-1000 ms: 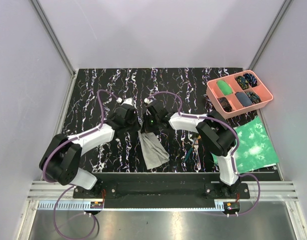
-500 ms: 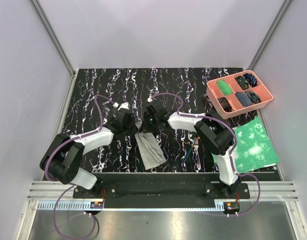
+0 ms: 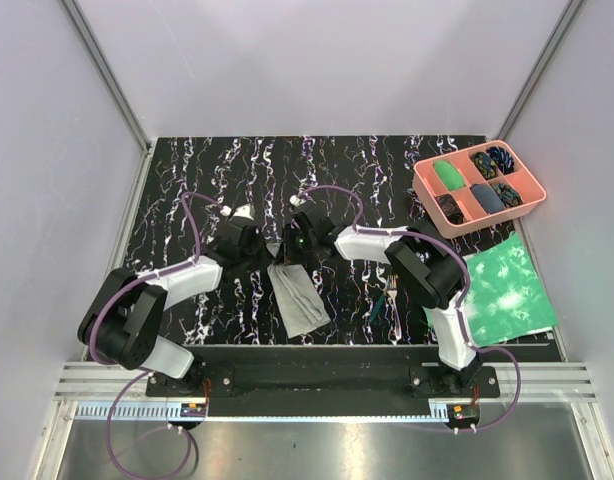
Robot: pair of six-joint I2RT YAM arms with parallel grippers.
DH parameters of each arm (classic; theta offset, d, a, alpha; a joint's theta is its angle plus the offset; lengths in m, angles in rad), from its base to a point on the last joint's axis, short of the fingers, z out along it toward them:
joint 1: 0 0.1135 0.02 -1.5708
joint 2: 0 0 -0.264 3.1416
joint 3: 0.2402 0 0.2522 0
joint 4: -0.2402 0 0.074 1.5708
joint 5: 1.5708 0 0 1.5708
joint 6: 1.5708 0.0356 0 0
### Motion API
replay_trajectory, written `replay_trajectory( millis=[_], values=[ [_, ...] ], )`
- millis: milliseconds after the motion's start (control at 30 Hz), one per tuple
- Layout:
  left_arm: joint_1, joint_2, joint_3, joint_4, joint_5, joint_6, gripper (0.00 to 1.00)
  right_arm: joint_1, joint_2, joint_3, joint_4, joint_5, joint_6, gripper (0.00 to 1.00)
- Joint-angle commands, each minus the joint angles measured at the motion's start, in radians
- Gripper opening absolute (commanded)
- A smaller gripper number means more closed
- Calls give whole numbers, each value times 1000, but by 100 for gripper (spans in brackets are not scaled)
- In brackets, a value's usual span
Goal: Fold the napkin into a case and place the utensils inside
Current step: Stuff the top corner of the smaller-rectangle-folded napkin into the folded napkin.
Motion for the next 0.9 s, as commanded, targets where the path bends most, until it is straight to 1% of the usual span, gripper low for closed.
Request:
replay_trajectory(
  millis=[0, 167, 333, 400, 500, 533, 633, 733, 767, 867],
  values=[
    [3, -42, 11, 29, 70, -2, 0, 17, -78, 8, -77, 16, -108, 32],
    [15, -39, 3, 25, 71, -2, 0, 11, -119, 34, -153, 25, -176, 39],
    [16, -48, 7, 17, 75, 1, 0, 8, -110, 38, -160, 4, -191, 39],
    [16, -50, 7, 15, 76, 1, 0, 8, -101, 44, -160, 2, -196, 36],
    [16, -51, 4, 23, 94, -5, 0, 8, -77, 63, -154, -13, -202, 28],
    [18, -51, 4, 25, 101, -5, 0, 8, -70, 73, -152, -25, -202, 28],
    [16, -53, 4, 23, 102, -2, 0, 8, -70, 81, -150, -22, -202, 29],
    [18, -54, 1, 21, 102, 3, 0, 8, -73, 83, -154, -24, -210, 35],
    [18, -54, 1, 23, 104, 1, 0, 8, -73, 83, -154, -24, -210, 36],
    [17, -63, 1, 34, 113, -6, 0, 8, -50, 94, -150, -47, -202, 33]
  ],
)
